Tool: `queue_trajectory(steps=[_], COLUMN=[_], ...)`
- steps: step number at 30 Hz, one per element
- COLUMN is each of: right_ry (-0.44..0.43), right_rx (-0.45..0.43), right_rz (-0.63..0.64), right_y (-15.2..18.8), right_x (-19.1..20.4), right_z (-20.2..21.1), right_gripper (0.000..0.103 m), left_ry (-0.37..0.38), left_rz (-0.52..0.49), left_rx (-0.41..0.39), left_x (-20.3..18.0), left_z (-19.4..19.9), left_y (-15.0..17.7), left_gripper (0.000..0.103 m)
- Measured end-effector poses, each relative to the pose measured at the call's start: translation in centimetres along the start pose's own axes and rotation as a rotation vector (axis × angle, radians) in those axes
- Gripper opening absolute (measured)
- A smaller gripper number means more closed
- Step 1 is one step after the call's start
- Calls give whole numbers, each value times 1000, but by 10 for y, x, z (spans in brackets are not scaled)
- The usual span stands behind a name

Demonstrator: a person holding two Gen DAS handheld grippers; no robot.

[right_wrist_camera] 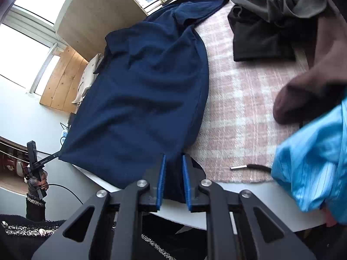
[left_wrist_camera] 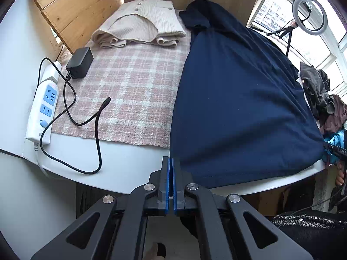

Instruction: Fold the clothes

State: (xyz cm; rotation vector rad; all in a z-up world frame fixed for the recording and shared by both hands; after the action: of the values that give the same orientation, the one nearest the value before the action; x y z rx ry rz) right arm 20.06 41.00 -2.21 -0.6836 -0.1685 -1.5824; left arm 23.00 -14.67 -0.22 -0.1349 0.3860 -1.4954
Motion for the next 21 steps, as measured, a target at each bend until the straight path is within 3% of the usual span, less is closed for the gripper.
queue_trajectory(steps=[1,3,8,9,10,11,15,17,18,21], right_ry=[2,-11,-51,-59,-67,-75,-211,-195,-180,-109], right_rx=[1,5,15,17,19,21,-76,-137,-153,-120], right_rz=[-3,27,117,135,153,171,154,118,103,100], right_y=[6,10,18,20,21,23,-6,-32,-41,-44], right_x=[-3,2,17,20,24,27,48,42,35,15], right_z=[-1,-1,1,1,1,2,36,45,47,35], right_gripper=[36,40,46,42,13,3,4,21,42,46], left_ry=[1,8,2,1,0,-2,-13,-22,-25,-23], left_rz=[3,10,1,-2,-6,-9,-9,-6,-5,-14], left_rx=[8,22,38,38,39,39,31,29,30,43], left_x=[0,-1,-3,-4,-5,-6,-5,-4,-3,-7], left_z=[-5,-10,-10,-9,-8,-7,-5,-6,-8,-17], left_y=[-1,-1,-3,-3,-3,-4,-9,-13,-15,-17], left_gripper=[1,1,1,1,1,1,1,1,1,1])
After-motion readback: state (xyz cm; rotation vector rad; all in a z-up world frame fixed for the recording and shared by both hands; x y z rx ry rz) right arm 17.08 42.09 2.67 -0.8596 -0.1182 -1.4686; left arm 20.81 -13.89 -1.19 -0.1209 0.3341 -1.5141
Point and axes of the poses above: each gripper's, at about its wrist camera, not at the fingertips, and z roughly against the way its jaws point, x to its left, y to its underside, the point moved 9 cm from there along -z, roughly the way its jaws point, and after that the axes turned 2 degrees about y, right-handed, at the moved point
